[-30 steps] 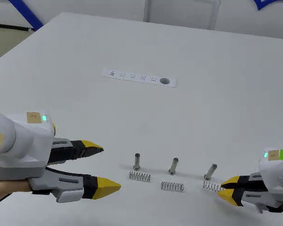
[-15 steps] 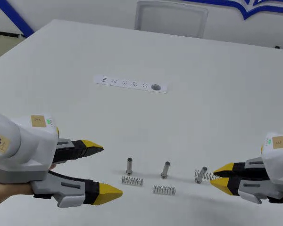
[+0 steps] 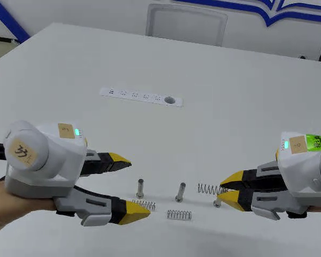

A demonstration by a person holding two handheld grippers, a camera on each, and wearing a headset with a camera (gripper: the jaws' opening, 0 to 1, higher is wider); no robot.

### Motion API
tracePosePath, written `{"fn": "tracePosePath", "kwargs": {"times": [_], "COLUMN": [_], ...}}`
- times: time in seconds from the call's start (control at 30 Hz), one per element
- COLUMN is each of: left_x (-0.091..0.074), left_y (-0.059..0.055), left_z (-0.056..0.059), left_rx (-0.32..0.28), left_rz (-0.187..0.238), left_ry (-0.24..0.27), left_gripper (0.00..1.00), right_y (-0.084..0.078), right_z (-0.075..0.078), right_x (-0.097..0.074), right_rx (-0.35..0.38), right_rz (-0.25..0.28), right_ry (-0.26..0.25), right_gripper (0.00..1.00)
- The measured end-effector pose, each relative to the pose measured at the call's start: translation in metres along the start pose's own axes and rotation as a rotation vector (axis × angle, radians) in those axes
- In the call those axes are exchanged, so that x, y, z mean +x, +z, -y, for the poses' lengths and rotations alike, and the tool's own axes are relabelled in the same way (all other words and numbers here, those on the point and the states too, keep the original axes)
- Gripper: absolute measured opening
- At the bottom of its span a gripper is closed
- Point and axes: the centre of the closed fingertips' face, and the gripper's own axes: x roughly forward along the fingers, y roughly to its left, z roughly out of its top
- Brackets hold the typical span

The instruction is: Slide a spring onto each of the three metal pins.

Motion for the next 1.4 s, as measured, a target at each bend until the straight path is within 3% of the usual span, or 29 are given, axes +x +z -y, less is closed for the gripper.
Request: {"fn": "tracePosePath", "kwargs": {"times": [0.23,0.33,0.57,1.1,1.4], "left_x": [0.017,0.025,0.035,0.043,0.042], "left_y": [0.014,0.011,0.009,0.016,0.013], "left_z": [0.013,0.026,0.04,0.05,0.052], "left_rx": [0.073,0.114,0.104,0.148,0.16], "left_rz": [0.007,-0.014,0.005,0.02,0.0], "left_ry": [-0.041,-0.084,-0.11,-0.132,-0.145], "left_gripper": [0.54,0.51,0.43,0.24,0.13], "right_y": [0.025,0.03,0.029,0.032,0.034], "right_z": [-0.014,-0.02,-0.035,-0.047,-0.048], "right_x": [0.002,0.003,0.004,0.007,0.009], "right_rx": [-0.014,-0.034,-0.041,-0.076,-0.085], "right_rz": [0.045,0.047,0.052,0.047,0.05], "right_ry": [0.041,0.058,0.095,0.14,0.15], "right_gripper": [0.11,0.11,0.11,0.11,0.11]}}
